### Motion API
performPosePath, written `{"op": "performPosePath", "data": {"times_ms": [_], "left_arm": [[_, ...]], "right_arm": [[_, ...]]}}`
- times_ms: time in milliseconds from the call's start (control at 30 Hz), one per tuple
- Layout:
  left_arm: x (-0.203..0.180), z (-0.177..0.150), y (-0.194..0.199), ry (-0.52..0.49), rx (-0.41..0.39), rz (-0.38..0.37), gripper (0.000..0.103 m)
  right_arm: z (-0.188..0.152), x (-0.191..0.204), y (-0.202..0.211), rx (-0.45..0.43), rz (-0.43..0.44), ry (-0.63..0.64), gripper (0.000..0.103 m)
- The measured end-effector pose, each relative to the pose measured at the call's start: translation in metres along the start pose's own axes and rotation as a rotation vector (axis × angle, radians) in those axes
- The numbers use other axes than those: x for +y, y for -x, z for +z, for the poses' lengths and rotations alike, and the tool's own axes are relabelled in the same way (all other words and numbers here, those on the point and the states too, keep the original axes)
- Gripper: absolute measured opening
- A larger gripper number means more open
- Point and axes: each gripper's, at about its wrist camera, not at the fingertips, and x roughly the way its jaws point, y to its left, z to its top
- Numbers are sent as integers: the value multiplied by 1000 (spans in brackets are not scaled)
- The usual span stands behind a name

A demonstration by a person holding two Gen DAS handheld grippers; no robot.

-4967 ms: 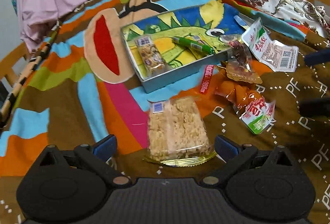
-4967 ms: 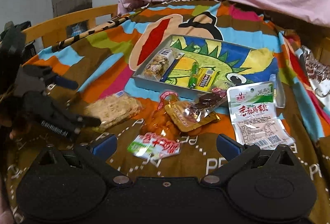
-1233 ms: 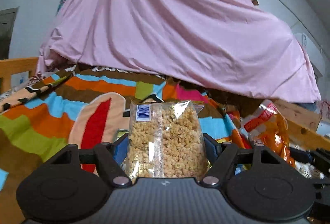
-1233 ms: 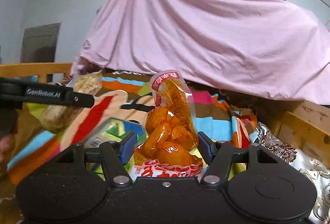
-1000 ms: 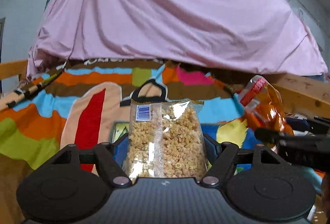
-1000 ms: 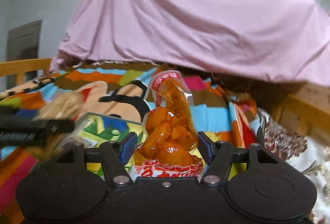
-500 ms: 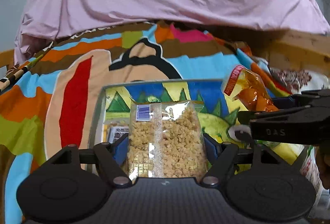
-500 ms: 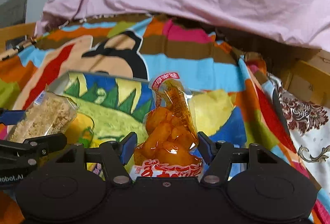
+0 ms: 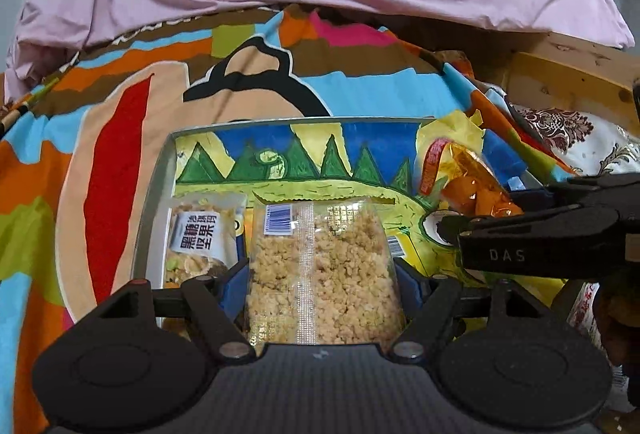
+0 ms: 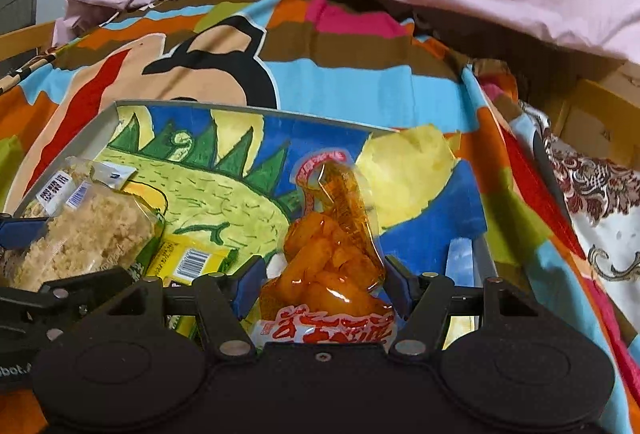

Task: Organize snacks
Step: 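Open both tools to drop the snacks into the tray and lift away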

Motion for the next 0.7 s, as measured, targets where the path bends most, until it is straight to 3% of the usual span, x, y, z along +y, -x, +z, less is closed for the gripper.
{"op": "performPosePath", "data": {"times_ms": [167,333,700], "left_arm": [[6,1,-4,46,16,-19,82],[7,3,1,60,6,-34,89],[3,26,47,110,-78,-22,101]], "right_arm": [[0,-4,-1,12,5,-28,68],[7,-8,13,-35,4,-40,82],[23,-33,93,-193,-33,-81,99]]}}
